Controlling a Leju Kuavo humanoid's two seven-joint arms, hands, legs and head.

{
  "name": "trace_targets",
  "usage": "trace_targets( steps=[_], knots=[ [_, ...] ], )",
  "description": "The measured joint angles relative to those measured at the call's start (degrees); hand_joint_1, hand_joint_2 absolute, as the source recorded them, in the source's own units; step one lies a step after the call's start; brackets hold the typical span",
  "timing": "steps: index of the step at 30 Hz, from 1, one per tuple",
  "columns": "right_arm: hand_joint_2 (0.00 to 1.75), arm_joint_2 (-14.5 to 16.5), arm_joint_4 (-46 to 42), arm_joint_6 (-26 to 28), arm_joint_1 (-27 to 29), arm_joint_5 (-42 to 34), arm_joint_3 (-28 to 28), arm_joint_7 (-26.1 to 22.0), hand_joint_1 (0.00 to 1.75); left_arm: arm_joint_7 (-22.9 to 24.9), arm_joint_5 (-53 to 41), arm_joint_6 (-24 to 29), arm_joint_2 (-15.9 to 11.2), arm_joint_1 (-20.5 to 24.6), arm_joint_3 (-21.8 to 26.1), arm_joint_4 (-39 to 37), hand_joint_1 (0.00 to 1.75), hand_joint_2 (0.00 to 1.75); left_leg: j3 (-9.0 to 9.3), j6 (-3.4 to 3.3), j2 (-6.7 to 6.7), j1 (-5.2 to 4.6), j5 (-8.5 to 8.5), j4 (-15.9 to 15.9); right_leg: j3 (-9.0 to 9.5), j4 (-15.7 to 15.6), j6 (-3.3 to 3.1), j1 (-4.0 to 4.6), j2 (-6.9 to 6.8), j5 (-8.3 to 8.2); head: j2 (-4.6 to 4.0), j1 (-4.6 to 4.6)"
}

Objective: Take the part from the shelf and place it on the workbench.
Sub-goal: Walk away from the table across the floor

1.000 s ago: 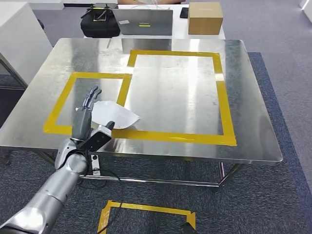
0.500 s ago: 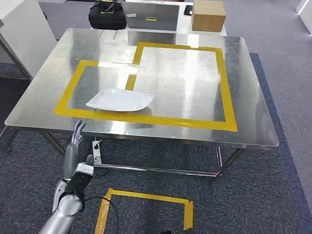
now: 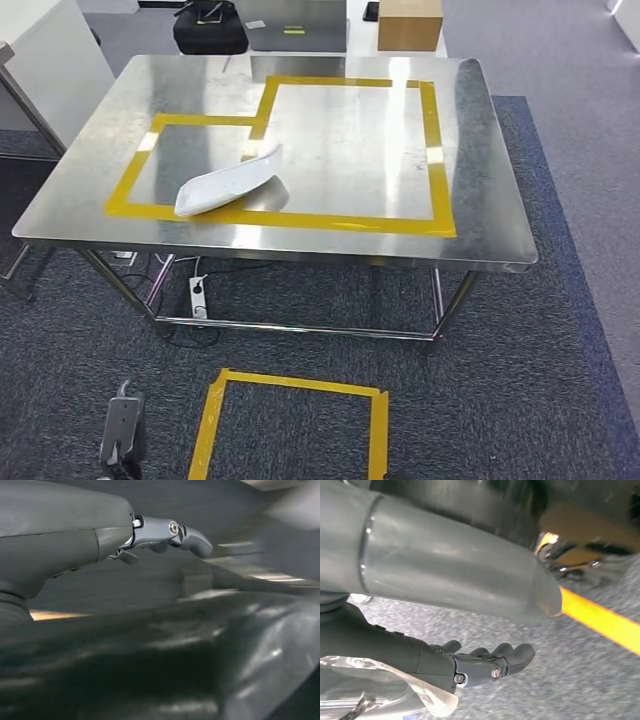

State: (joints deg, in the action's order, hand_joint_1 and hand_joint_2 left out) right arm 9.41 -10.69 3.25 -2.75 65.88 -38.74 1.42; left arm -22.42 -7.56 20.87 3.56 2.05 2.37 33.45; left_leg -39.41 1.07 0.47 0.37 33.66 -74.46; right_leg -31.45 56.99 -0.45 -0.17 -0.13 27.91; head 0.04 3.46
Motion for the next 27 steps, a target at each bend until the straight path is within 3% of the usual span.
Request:
trace_targets(
  steps=[1, 3, 4, 6, 8, 9, 11, 12, 13, 14, 15, 16, 17, 18, 19, 21, 23, 24, 25, 27],
  knots=[
    [0.0, 0.0, 0.0, 0.3, 0.0, 0.1, 0.0, 0.2, 0.0, 2.4, -0.4, 0.0, 0.1, -0.1, 1.2, -3.2, 0.0, 0.0, 1.88, -0.3, -0.02, -0.04, -1.43, 1.7, -0.81, 0.1, -0.01, 0.14, 0.03, -0.51, 0.01, -0.02],
    [0.0, -0.1, 0.0, 0.4, 0.0, 0.4, 0.0, 0.4, 0.0, 7.8, -2.6, 0.2, 0.2, -0.3, 2.2, -8.0, 0.0, 0.0, 7.58, -1.2, -0.04, -0.32, -3.38, 9.5, -2.03, 0.4, 0.13, 0.44, 0.03, -1.32, 0.01, -0.02],
    [0.0, -0.1, 0.0, 0.4, 0.0, 0.5, 0.0, 0.5, 0.0, 10.3, -4.0, 0.3, 0.4, -0.3, 2.3, -10.0, 0.0, 0.0, 10.2, -1.61, -0.05, -0.49, -3.49, 13.5, -2.43, 0.5, 0.3, 0.58, -0.05, -1.71, 0.01, 0.02],
    [0.0, -0.1, 0.0, 0.5, -0.2, 0.6, 0.0, 0.8, 0.0, 13.5, -5.8, 0.5, 1.1, -0.6, 2.3, -13.1, 0.0, 0.0, 12.59, -2.14, -0.06, -0.86, -3.0, 17.7, -2.9, 0.6, 0.85, 0.65, -0.24, -2.5, 0.01, 0.04],
    [0.0, -0.1, 0.0, 0.7, -0.1, 0.5, -0.1, 1.1, 0.0, 14.5, -6.9, 0.7, 2.1, -0.9, 2.2, -15.5, 0.0, 0.0, 12.02, -2.62, 0.04, -0.87, -3.65, 18.2, -3.24, 0.8, 1.53, 0.52, -0.27, -2.78, 0.0, -0.02],
    [0.0, -0.2, 0.0, 0.7, -0.1, 0.6, -0.1, 1.4, 0.0, 14.8, -7.9, 0.7, 2.5, -1.0, 2.1, -16.4, 0.0, 0.0, 11.46, -3.06, 0.14, -0.8, -4.21, 18.3, -3.69, 1.6, 1.87, 0.46, -0.18, -1.65, 0.0, 0.01],
    [0.0, -0.3, 0.0, 0.3, 0.0, 0.9, -0.2, 2.0, 0.0, 15.7, -11.3, 0.2, 3.2, -0.9, 1.0, -18.0, 0.0, 0.0, 9.98, -3.82, 0.32, -0.68, -5.53, 18.5, -5.45, 6.1, 2.42, 0.29, 0.02, 3.42, 0.01, 0.08],
    [0.0, -0.3, 0.0, -0.1, 0.0, 1.1, -0.2, 2.3, 0.0, 16.1, -13.5, -0.3, 3.4, -0.8, -0.1, -18.6, 0.0, 0.0, 9.11, -4.05, 0.32, -0.73, -6.2, 18.5, -6.5, 9.7, 2.63, 0.23, 0.03, 6.39, 0.01, 0.18],
    [0.0, -0.4, 0.0, -0.6, -0.1, 1.3, -0.2, 2.5, 0.0, 16.5, -15.7, -1.0, 3.6, -0.7, -1.3, -19.1, 0.0, 0.0, 8.2, -4.07, 0.35, -0.79, -6.91, 18.4, -7.22, 13.2, 2.79, 0.17, 0.04, 8.34, 0.01, 0.18],
    [0.0, -0.5, 0.0, -1.0, -0.1, 1.5, -0.2, 2.7, 0.0, 16.6, -17.8, -1.9, 3.6, -0.7, -2.7, -19.6, 0.0, 0.0, 7.23, -4.03, 0.38, -0.84, -7.64, 18.3, -7.28, 15.8, 2.92, 0.13, 0.03, 8.85, 0.0, 0.16],
    [0.0, -0.5, 0.0, -1.3, -0.1, 1.8, -0.2, 2.8, 0.0, 16.7, -19.5, -3.4, 3.7, -0.6, -4.1, -20.0, 0.0, 0.0, 6.23, -3.94, 0.43, -0.86, -8.35, 18.2, -6.55, 16.8, 2.99, 0.11, 0.03, 7.87, 0.0, 0.17],
    [0.0, -0.6, 0.0, -1.6, -0.1, 2.1, -0.2, 3.0, 0.0, 16.8, -20.9, -5.4, 3.6, -0.5, -5.6, -20.3, 0.0, 0.0, 5.21, -3.82, 0.45, -0.87, -9.03, 18.0, -4.82, 15.9, 3.0, 0.09, 0.02, 5.97, 0.0, 0.16],
    [0.0, -0.6, 0.0, -1.9, -0.2, 2.5, -0.1, 3.1, 0.0, 17.1, -21.8, -8.2, 3.6, -0.3, -6.9, -20.6, 0.0, 0.0, 4.37, -3.65, 0.39, -0.87, -9.65, 17.8, -2.15, 13.2, 2.94, 0.07, 0.12, 4.19, 0.0, 0.18],
    [0.0, -0.7, 0.0, -2.2, -0.3, 3.0, -0.1, 3.2, 0.0, 17.5, -22.7, -11.1, 3.5, -0.1, -8.1, -20.8, 0.0, 0.0, 3.66, -3.41, 0.25, -0.9, -10.18, 17.6, 1.38, 9.0, 2.76, 0.05, 0.64, 3.43, 0.01, 0.2],
    [0.0, -0.7, 0.0, -2.6, -0.4, 3.6, 0.1, 3.3, 0.0, 18.1, -23.5, -13.5, 3.5, 0.1, -9.2, -20.9, 0.0, 0.0, 3.13, -3.15, 0.09, -0.98, -10.7, 17.4, 4.97, 4.2, 2.51, 0.03, 1.23, 3.69, 0.01, 0.17],
    [0.0, -0.8, -0.1, -3.4, -0.6, 4.4, 0.3, 3.3, 0.0, 19.4, -25.5, -15.6, 3.2, 0.6, -11.3, -21.0, 0.0, 0.0, 2.44, -2.52, -0.3, -1.1, -11.79, 17.0, 8.95, -2.0, 1.95, 0.17, 2.06, 5.46, 0.02, 0.13],
    [0.0, -0.8, -0.1, -3.7, -0.6, 4.8, 0.5, 3.3, 0.0, 20.7, -26.8, -15.1, 2.9, 0.9, -13.2, -21.1, 0.0, 0.0, 2.03, -1.83, -0.79, -0.99, -12.57, 17.0, 8.75, -3.1, 1.2, 0.23, 1.29, 5.58, 0.01, 0.17],
    [0.0, -0.8, -0.1, -3.7, -0.5, 4.8, 0.5, 3.3, 0.0, 21.4, -27.0, -14.8, 2.7, 1.0, -13.8, -21.2, 0.0, 0.0, 1.82, -1.42, -0.94, -0.85, -11.87, 16.6, 8.47, -3.1, 0.73, 0.17, 0.73, 5.19, 0.01, 0.11],
    [0.0, -0.8, -0.1, -3.7, -0.5, 4.7, 0.6, 3.2, 0.0, 21.8, -27.1, -14.4, 2.5, 1.0, -14.3, -21.2, 0.0, 0.0, 1.44, -1.02, -1.02, -0.7, -10.18, 15.3, 8.17, -3.1, 0.3, 0.07, 0.15, 4.73, 0.0, -0.01],
    [0.0, -0.8, -0.1, -3.5, -0.4, 4.6, 0.6, 3.2, 0.0, 22.2, -27.0, -14.0, 2.3, 0.9, -14.9, -21.3, 0.0, 0.0, 0.04, -0.19, -0.95, -0.36, -4.72, 9.3, 7.37, -3.1, -0.12, 0.0, -0.98, 3.9, 0.0, -0.29]
  ],
)
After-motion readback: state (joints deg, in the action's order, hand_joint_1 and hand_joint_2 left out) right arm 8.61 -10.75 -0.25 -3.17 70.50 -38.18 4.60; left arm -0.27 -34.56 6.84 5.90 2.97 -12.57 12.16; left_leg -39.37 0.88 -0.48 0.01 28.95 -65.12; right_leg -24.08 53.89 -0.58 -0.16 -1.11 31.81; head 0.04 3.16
